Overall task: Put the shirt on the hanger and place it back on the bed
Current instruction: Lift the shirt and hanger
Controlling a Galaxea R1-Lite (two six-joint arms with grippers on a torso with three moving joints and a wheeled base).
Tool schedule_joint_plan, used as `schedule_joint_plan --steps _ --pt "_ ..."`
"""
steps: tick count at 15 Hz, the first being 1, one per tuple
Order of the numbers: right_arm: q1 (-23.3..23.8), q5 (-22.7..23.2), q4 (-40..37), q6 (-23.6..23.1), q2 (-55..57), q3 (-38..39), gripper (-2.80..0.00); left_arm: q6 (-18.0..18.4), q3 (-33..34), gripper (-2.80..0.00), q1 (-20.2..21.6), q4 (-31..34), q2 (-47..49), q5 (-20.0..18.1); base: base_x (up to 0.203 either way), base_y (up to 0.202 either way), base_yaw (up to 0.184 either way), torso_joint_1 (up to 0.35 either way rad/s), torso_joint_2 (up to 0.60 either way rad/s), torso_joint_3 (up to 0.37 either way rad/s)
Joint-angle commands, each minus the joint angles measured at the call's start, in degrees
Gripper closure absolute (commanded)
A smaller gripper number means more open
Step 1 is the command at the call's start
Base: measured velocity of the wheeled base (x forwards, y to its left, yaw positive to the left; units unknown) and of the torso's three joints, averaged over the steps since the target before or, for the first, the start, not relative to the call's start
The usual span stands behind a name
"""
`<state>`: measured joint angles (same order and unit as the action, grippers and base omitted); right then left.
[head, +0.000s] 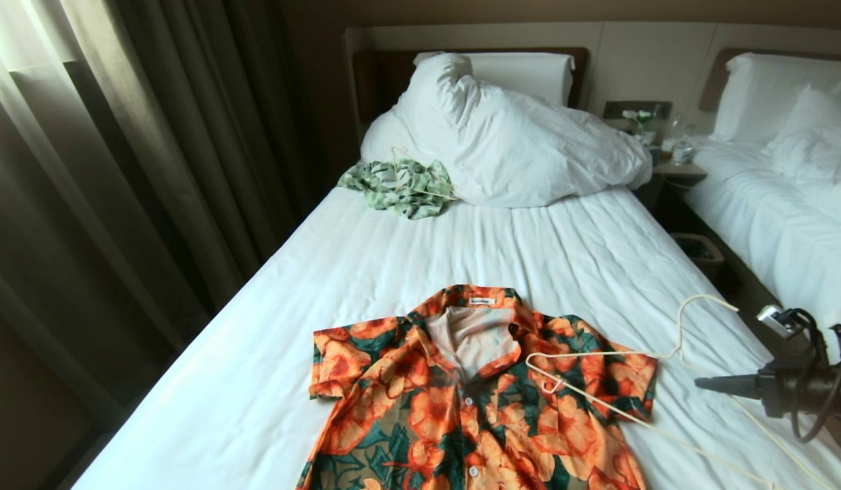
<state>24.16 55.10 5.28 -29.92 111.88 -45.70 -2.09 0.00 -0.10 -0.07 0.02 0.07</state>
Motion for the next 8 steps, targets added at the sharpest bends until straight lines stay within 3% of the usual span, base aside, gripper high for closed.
schedule_joint_plan --steps 1,3,5,8 --pt "0.87 0.31 -1.24 -0.42 -8.06 0.08 0.00 -0.02 0.00 0.00 0.01 -0.01 -0.02 0.01 0.000 0.000 0.000 0.000 0.00 0.000" --pt "1.72 0.23 -6.14 -1.27 -13.44 -1.44 0.00 -0.02 0.00 0.00 0.01 -0.01 -0.02 0.01 0.000 0.000 0.000 0.000 0.00 0.000" --pt "3.20 0.20 -11.76 -5.09 -15.95 -6.52 0.00 -0.02 0.00 0.00 0.01 -0.01 -0.02 0.01 0.000 0.000 0.000 0.000 0.00 0.000" --pt "3.76 0.34 -17.32 -15.20 -17.26 -11.89 0.00 -0.02 0.01 0.00 0.01 -0.01 -0.02 0.01 0.000 0.000 0.000 0.000 0.00 0.000"
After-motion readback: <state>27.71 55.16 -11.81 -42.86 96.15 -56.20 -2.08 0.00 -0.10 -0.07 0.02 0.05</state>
